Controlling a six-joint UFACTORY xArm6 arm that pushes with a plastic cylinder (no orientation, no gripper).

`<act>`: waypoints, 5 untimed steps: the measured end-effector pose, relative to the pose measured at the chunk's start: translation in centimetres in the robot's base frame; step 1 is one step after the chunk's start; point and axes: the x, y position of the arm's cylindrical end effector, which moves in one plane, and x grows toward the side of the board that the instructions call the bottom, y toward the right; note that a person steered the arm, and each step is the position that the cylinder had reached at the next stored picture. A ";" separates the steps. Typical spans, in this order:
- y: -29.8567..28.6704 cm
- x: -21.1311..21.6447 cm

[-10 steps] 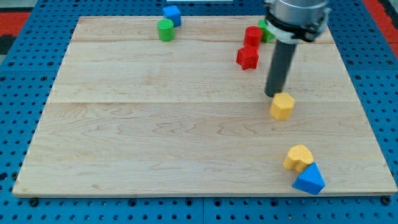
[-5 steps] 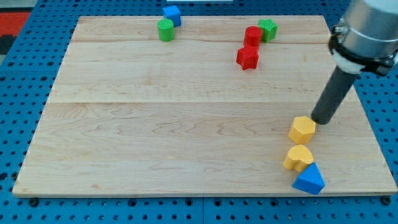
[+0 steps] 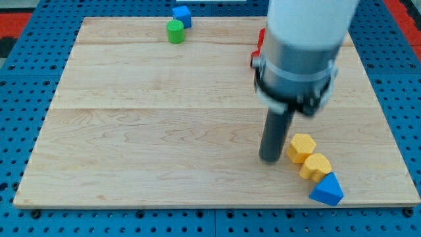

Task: Move the yellow hexagon to the yellow heart

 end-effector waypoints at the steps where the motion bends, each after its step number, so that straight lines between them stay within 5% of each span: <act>1: 0.0 0.8; 4: 5.2 -4.8; 5: 1.2 -6.8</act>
